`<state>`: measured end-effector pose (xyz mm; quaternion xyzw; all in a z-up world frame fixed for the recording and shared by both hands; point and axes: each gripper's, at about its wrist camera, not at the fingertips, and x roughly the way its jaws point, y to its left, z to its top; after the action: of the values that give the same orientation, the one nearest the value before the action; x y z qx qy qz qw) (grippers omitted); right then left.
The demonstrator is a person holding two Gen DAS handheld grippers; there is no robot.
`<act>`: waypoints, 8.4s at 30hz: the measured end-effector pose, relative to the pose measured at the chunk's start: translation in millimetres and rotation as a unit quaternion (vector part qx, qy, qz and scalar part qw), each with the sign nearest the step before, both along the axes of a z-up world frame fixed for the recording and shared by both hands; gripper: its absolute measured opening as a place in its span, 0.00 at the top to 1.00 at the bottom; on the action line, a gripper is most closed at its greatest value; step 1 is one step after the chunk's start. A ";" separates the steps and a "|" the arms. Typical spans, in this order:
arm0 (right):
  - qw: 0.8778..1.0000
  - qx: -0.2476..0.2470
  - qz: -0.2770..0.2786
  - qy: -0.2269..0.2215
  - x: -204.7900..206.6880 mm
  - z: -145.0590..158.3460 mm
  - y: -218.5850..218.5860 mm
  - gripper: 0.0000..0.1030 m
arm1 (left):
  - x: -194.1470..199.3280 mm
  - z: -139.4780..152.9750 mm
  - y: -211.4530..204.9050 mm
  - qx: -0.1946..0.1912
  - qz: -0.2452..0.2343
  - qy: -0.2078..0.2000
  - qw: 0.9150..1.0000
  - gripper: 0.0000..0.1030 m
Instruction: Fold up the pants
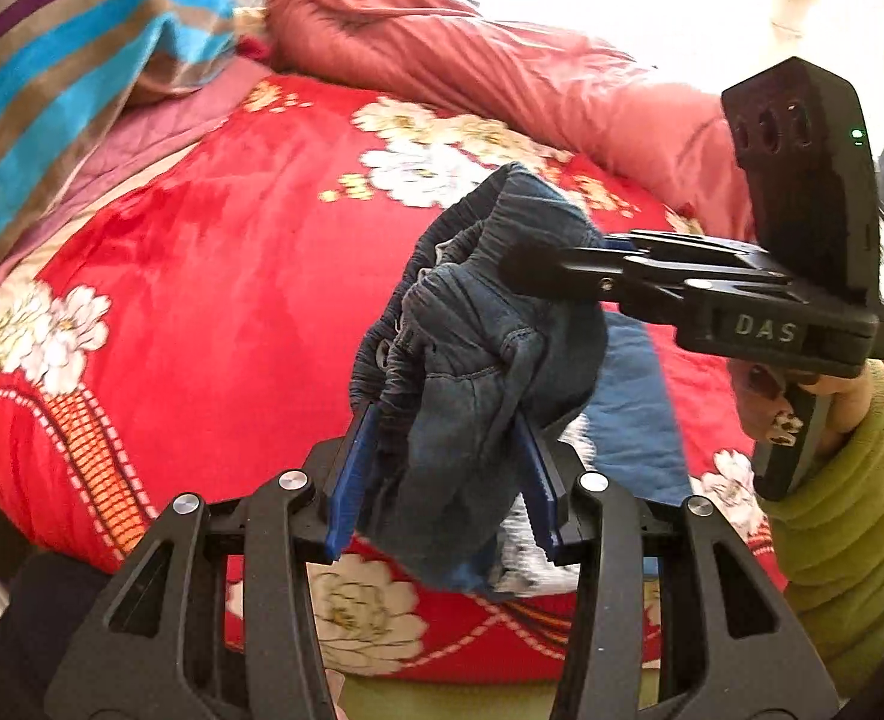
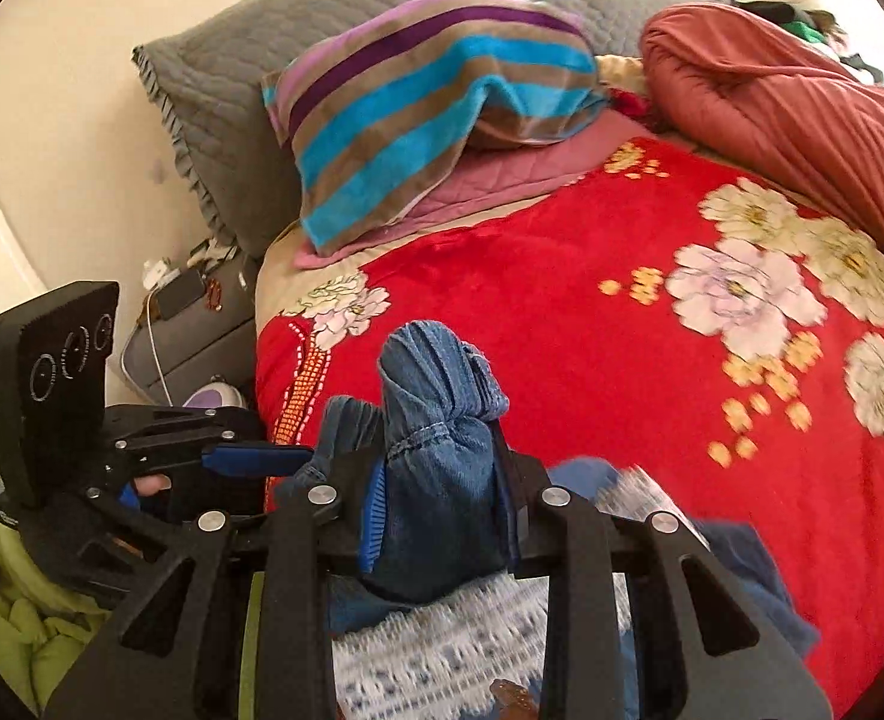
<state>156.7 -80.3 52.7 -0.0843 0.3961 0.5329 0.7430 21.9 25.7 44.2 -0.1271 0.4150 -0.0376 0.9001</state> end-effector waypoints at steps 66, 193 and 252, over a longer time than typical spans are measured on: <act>0.970 -0.142 -0.199 0.004 -39.1 -69.2 -117.0 0.92 | -5.4 -51.4 -53.4 0.038 -0.101 0.041 0.993 0.85; 0.953 -0.072 -0.280 -0.086 -97.0 -9.7 -159.4 0.19 | 5.5 -8.8 -36.1 0.076 -0.018 -0.009 0.997 0.10; 0.972 -0.025 -0.231 -0.042 17.2 -19.7 -104.7 0.80 | 116.2 -17.9 -48.2 0.036 -0.055 0.008 0.998 0.80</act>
<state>174.0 -185.0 33.0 -0.0317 0.3866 0.3325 0.8596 138.1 -22.5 26.3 -0.0715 0.4297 -0.0707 0.8973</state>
